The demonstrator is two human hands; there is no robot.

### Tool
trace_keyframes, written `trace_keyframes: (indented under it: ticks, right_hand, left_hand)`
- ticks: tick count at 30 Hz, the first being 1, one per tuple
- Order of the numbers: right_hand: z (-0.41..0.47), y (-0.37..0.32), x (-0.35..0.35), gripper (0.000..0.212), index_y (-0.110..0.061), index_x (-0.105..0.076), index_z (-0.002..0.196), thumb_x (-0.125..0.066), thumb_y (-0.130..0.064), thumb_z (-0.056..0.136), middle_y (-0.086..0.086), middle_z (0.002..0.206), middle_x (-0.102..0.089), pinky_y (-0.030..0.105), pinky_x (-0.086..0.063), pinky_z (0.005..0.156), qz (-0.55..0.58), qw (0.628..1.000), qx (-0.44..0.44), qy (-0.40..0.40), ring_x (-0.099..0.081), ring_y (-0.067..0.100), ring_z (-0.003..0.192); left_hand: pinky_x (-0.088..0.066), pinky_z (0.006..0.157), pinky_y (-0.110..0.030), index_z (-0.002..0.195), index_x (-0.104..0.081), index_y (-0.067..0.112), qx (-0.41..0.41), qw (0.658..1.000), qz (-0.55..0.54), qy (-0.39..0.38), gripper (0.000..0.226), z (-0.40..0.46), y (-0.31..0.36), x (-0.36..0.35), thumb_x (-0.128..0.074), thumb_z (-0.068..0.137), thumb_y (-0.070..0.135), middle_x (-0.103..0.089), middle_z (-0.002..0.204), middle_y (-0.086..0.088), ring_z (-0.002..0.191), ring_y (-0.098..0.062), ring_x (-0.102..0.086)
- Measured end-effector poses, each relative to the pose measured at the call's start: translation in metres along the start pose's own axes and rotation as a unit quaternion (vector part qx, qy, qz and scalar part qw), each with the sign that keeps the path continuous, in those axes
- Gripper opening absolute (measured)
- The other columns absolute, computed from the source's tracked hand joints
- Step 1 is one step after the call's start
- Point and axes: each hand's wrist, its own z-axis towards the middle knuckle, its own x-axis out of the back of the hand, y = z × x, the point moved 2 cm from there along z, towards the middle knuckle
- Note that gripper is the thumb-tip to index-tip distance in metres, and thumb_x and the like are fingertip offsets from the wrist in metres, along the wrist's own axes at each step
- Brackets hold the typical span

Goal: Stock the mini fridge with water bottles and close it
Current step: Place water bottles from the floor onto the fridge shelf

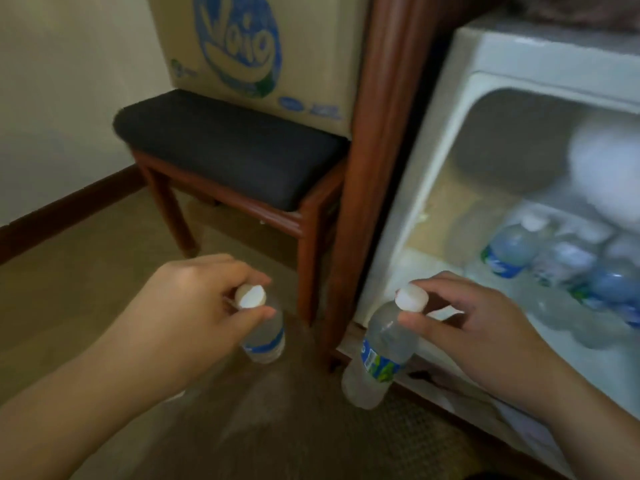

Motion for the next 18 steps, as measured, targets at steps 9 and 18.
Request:
trace_keyframes:
  ticks: [9,18]
  right_hand:
    - [0.009,0.054,0.089,0.017,-0.033,-0.071,0.098,-0.074,-0.045,0.086,-0.013,0.093,-0.064,0.031,-0.051,0.076,-0.147,0.966,-0.038,0.208,-0.061,0.004,0.087]
    - [0.077,0.082,0.091,0.029,-0.010,-0.067,0.118,-0.065,-0.031,0.098,0.009,0.122,-0.057,0.032,-0.041,0.074,-0.249,0.936,-0.042,0.244,-0.063,0.031,0.098]
  left_hand:
    - [-0.049,0.070,-0.003,0.096,-0.071,0.053,-0.089,0.994,-0.063,-0.029,0.027,0.036,0.091,-0.003,-0.069,0.072,0.065,-0.064,0.100,0.040,0.087,0.016,-0.064]
    - [-0.051,0.063,-0.010,0.109,-0.073,0.042,-0.140,0.989,-0.051,-0.026,0.032,0.055,0.140,-0.010,-0.069,0.080,0.054,-0.066,0.092,0.028,0.091,0.010,-0.063]
